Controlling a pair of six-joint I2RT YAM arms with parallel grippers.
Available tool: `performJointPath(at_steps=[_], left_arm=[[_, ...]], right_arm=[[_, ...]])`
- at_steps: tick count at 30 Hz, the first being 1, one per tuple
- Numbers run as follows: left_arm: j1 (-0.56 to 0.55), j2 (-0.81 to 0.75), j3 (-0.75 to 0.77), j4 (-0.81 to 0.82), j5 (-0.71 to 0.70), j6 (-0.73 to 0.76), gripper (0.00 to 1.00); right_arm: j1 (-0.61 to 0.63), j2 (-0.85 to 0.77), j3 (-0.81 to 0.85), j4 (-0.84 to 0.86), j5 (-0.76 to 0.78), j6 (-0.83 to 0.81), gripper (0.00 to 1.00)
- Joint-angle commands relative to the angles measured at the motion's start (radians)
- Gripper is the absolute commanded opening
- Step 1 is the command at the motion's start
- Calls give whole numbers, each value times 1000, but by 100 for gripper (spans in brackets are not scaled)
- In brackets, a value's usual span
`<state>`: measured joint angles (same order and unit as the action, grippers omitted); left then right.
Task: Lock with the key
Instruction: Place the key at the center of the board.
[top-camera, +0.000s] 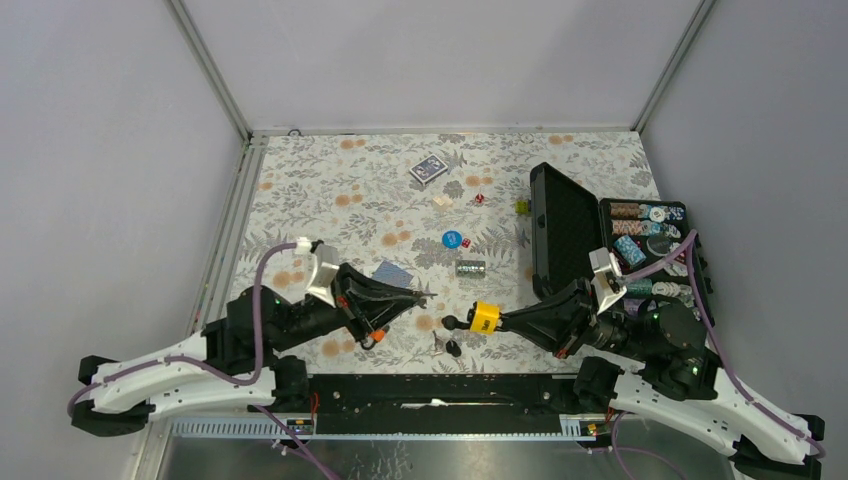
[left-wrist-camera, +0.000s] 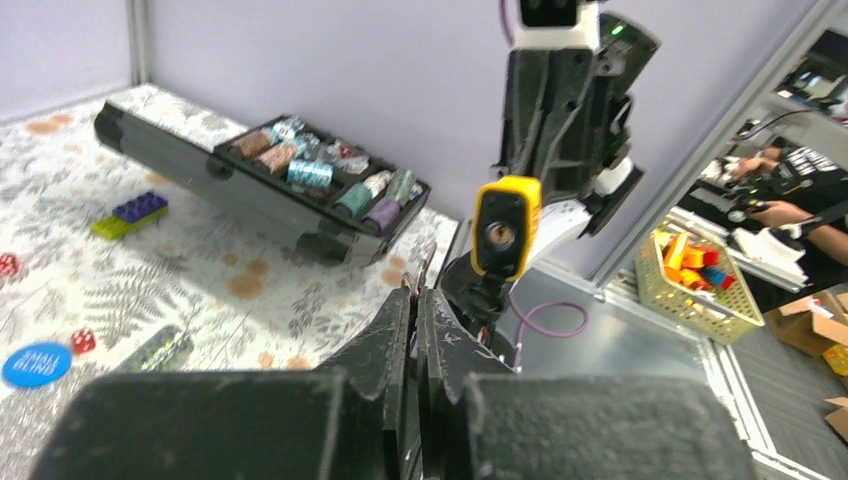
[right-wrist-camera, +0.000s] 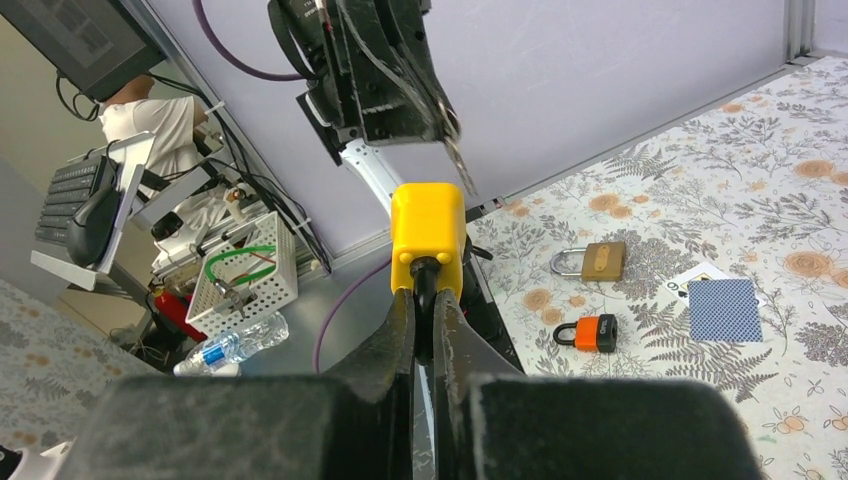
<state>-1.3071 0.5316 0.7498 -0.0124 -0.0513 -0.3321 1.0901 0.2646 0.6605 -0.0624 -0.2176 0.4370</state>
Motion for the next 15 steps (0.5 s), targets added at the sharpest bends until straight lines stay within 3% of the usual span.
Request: performJointPath(at_steps=[1,7,12,15], left_arm=[[3,54,-46,-29,-73,-18,0],[8,182,-198,106,-95,-155,0],[11,327,-407,388,-127,-372,0],[11,457,-451,482,-157,-465,0]], right_arm=[[0,11,29,95,26,-11,0],[0,12,30,71,45,-11,0],[0,9,29,24,87,-19,0],[0,6,26,26,93,-23,0]])
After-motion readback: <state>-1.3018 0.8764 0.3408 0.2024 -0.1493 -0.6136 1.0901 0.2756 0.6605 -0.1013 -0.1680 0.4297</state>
